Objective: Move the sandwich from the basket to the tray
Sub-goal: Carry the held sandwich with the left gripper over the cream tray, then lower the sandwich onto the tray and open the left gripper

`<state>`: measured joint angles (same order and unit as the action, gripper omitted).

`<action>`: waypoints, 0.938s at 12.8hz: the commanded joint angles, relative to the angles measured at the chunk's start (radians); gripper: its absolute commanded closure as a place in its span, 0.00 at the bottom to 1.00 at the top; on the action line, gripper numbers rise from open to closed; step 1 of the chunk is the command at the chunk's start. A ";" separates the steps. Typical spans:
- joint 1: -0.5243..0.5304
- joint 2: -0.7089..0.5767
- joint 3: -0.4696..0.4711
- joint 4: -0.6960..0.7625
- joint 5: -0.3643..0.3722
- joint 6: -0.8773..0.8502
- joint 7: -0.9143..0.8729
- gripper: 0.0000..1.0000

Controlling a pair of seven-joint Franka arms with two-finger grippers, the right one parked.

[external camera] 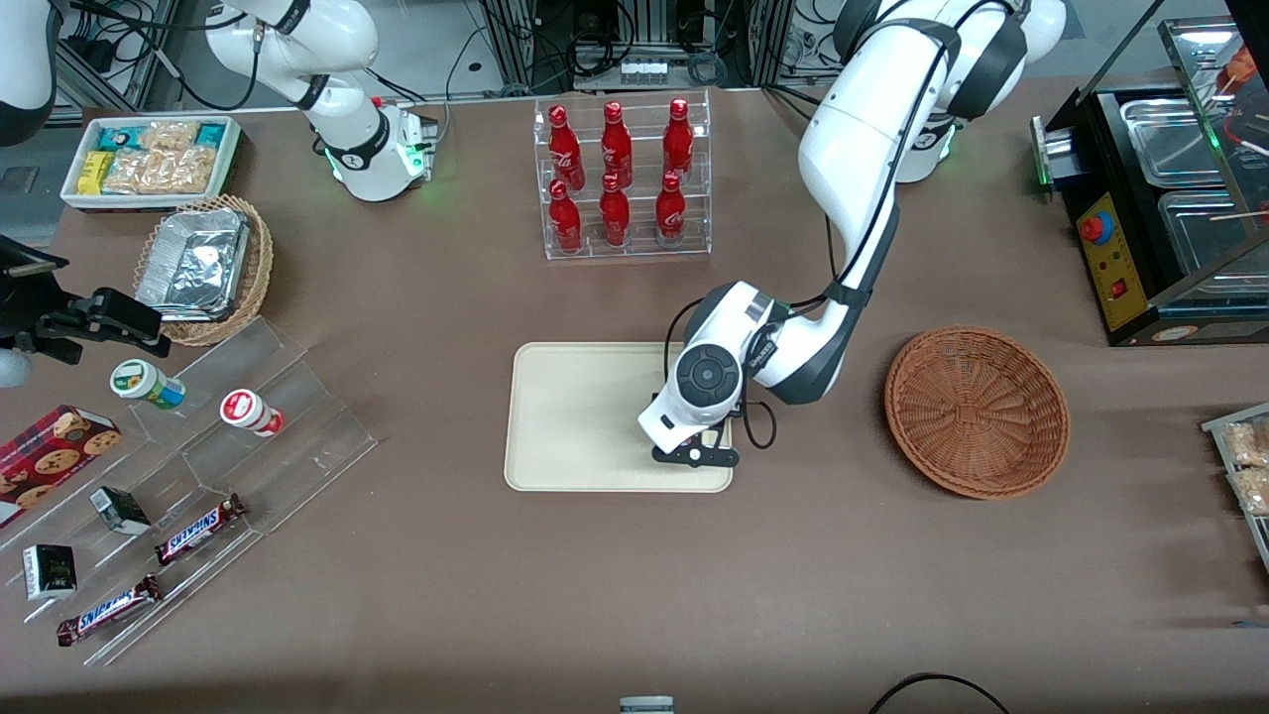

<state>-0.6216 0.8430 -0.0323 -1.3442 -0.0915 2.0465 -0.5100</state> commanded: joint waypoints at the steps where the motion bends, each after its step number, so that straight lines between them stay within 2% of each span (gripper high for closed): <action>1: -0.004 0.025 0.005 0.036 -0.002 -0.002 -0.015 0.53; 3: -0.006 0.030 0.005 0.033 0.001 0.017 -0.018 0.38; 6: -0.001 -0.011 0.009 0.034 0.007 0.000 -0.048 0.05; 7: 0.000 -0.043 0.012 0.034 0.007 -0.032 -0.051 0.00; 10: 0.017 -0.175 0.025 0.027 0.010 -0.138 -0.067 0.00; 12: 0.043 -0.277 0.067 0.011 0.009 -0.224 -0.068 0.00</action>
<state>-0.6046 0.6830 0.0128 -1.2831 -0.0896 1.8945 -0.5653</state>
